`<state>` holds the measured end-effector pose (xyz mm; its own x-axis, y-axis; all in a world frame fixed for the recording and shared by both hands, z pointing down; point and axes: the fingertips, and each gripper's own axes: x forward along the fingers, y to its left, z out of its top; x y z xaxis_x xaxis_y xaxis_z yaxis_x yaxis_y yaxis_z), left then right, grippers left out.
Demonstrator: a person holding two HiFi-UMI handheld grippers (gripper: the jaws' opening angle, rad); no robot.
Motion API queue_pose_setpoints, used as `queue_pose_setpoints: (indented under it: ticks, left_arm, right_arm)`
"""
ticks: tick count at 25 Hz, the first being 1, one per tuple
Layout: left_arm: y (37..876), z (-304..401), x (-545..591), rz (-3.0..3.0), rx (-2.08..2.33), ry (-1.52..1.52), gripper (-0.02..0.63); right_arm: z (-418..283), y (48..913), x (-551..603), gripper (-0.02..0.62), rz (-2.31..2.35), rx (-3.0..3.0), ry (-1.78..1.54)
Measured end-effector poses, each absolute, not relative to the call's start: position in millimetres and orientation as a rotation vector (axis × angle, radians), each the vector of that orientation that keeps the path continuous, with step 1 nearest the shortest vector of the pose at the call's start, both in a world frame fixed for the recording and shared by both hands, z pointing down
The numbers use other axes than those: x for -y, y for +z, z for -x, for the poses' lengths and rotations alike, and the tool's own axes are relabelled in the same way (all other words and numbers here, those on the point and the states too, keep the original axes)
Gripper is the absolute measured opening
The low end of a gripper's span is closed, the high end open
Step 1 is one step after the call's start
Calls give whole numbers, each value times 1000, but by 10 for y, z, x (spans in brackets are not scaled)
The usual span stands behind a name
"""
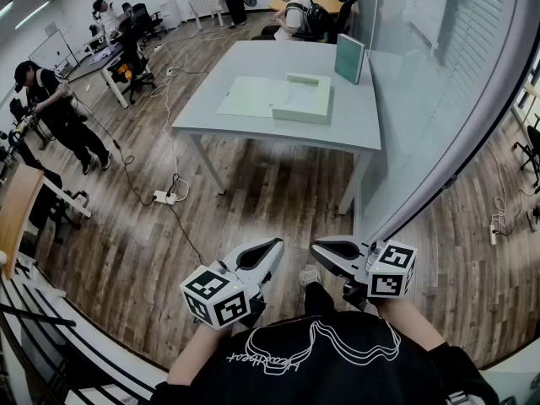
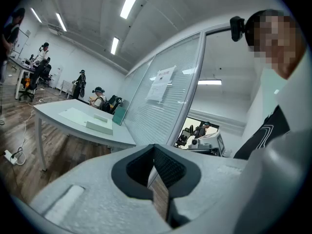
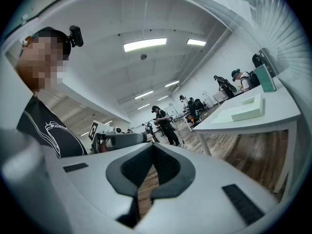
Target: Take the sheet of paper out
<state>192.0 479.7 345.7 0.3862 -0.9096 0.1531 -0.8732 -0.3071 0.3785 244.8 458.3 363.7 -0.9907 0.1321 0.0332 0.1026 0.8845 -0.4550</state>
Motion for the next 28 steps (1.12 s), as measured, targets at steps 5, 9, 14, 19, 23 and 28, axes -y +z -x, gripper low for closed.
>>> queue_pose_setpoints:
  ticks: [5, 9, 14, 19, 23, 28]
  left_arm:
    - [3496, -1911, -4723, -2243, 1520, -113, 12]
    - [3527, -1899, -4684, -2240, 1509, -111, 12]
    - [3585, -1835, -4617, -2213, 1501, -122, 12]
    - [3639, -1737, -4485, -2187, 1506, -122, 12]
    - [3738, -1656, -4350, -2137, 1491, -144, 12]
    - [3805, -1470, -4097, -2089, 1481, -158, 12]
  right_arm:
    - [-2426, 3640, -4509, 9, 172, 2986, 725]
    - [-2405, 3662, -4474, 9, 167, 2984, 728]
    - [-2341, 3672, -4415, 9, 191, 2978, 772]
    - [-2237, 3717, -4276, 9, 206, 2964, 796]
    - [-2105, 3746, -4127, 9, 227, 2954, 820]
    - [-1910, 3745, -3865, 9, 248, 2944, 833]
